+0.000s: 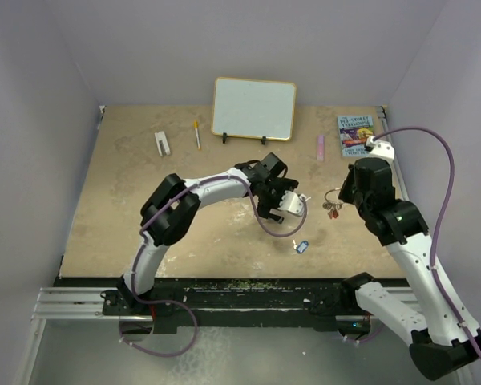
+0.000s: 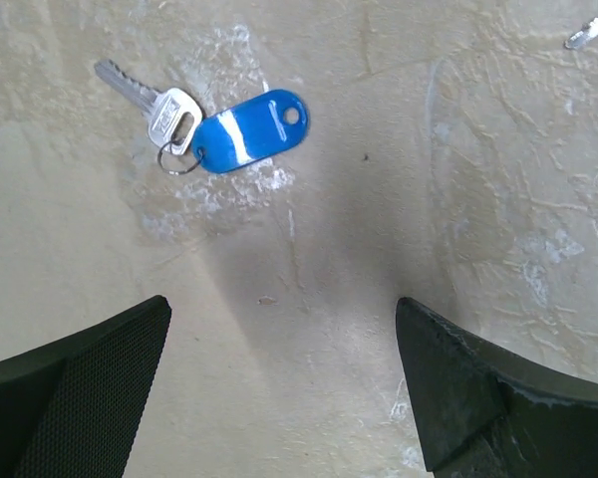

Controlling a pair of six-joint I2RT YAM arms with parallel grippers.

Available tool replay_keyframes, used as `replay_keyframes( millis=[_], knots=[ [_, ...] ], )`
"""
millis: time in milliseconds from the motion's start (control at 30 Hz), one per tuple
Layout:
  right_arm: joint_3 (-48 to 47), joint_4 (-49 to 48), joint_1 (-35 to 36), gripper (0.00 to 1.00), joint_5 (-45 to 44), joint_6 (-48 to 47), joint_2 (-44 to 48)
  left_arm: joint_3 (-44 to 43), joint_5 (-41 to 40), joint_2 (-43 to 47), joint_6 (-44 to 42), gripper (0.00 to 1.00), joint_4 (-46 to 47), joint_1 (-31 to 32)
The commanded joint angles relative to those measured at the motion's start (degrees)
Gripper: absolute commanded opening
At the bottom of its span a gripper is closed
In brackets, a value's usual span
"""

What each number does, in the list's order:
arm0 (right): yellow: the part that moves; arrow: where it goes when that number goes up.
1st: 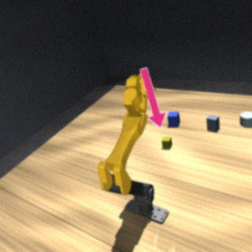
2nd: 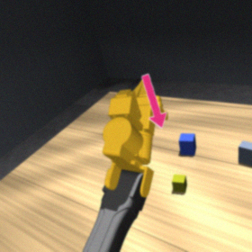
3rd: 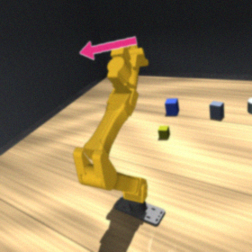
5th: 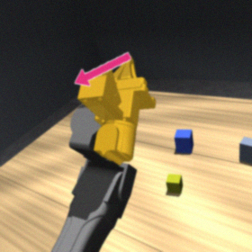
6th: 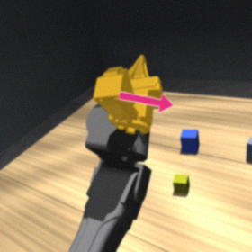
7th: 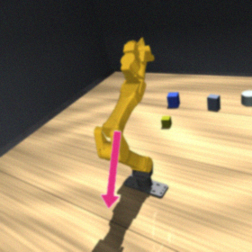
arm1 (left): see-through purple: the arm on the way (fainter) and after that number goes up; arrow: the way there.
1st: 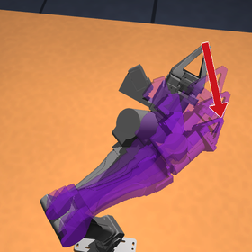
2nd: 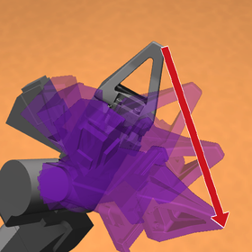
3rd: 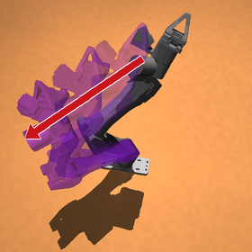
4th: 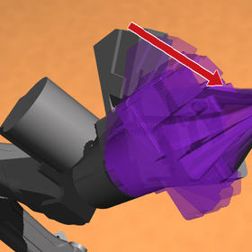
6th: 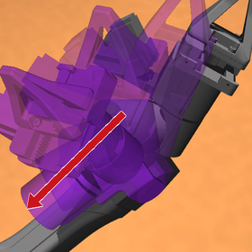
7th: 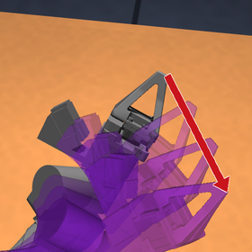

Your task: Put the keys on the keyring

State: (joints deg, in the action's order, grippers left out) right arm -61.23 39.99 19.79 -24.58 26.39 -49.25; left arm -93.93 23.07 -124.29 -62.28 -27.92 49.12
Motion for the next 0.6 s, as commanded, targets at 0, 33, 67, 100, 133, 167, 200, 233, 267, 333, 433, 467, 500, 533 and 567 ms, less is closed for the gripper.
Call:
replay_keyframes(
  millis=[0,33,67,100,133,167,200,233,267,333,433,467,500,533,567],
  knots=[
    [0.02,-2.92,-0.37,0.00,0.37,1.91,1.56,-3.03,0.83,0.20,13.08,0.97,0.92,-2.01],
    [-0.09,-2.91,-0.37,0.00,0.06,2.10,1.69,-5.99,-0.54,-1.11,18.48,0.98,2.85,-2.29],
    [-0.22,-2.77,-0.37,0.00,-0.11,2.39,1.76,-8.91,-0.57,-2.16,24.07,0.98,3.77,-2.69],
    [-0.35,-2.54,-0.39,0.00,-0.21,2.82,1.78,-11.79,0.54,-3.08,28.46,0.98,3.92,-3.14],
    [-0.38,-2.33,-0.37,0.00,-0.33,3.32,1.91,-13.93,1.14,-3.59,34.28,0.98,4.39,-3.47],
    [-0.31,-2.28,-0.37,0.00,-0.38,3.70,2.29,-15.17,1.14,-3.70,39.36,0.98,5.36,-3.65],
    [-0.23,-2.36,-0.37,0.00,-0.45,4.06,2.55,-15.77,1.12,-3.51,43.61,0.98,5.90,-3.81],
    [-0.16,-2.41,-0.37,0.00,-0.51,4.39,2.84,-15.57,1.38,-3.10,46.87,0.98,6.91,-3.78],
    [-0.01,-2.55,-0.37,0.00,-0.75,4.71,3.16,-15.46,1.60,-2.78,50.00,0.98,7.38,-3.78],
    [0.21,-2.88,-0.38,0.00,-1.02,5.05,3.57,-14.12,2.46,-2.35,54.86,0.98,9.23,-3.90],
    [0.24,-3.20,-0.37,0.00,-1.18,6.00,3.31,-8.53,1.86,-1.38,62.70,0.98,17.05,-3.65],
    [0.16,-3.52,-0.37,0.00,-1.17,6.14,3.15,-6.50,0.43,-1.27,64.32,0.98,20.02,-3.49],
    [0.22,-3.69,-0.37,0.00,-1.23,6.46,3.12,-4.67,-1.63,-1.24,65.82,0.98,23.10,-3.18],
    [0.42,-4.04,-0.37,0.00,-1.39,6.62,3.27,-2.78,-3.53,-1.57,67.37,0.98,26.10,-2.90],
    [0.57,-4.41,-0.37,0.00,-1.35,6.91,3.34,-1.01,-4.93,-1.60,68.58,0.98,28.87,-2.71]
  ],
)
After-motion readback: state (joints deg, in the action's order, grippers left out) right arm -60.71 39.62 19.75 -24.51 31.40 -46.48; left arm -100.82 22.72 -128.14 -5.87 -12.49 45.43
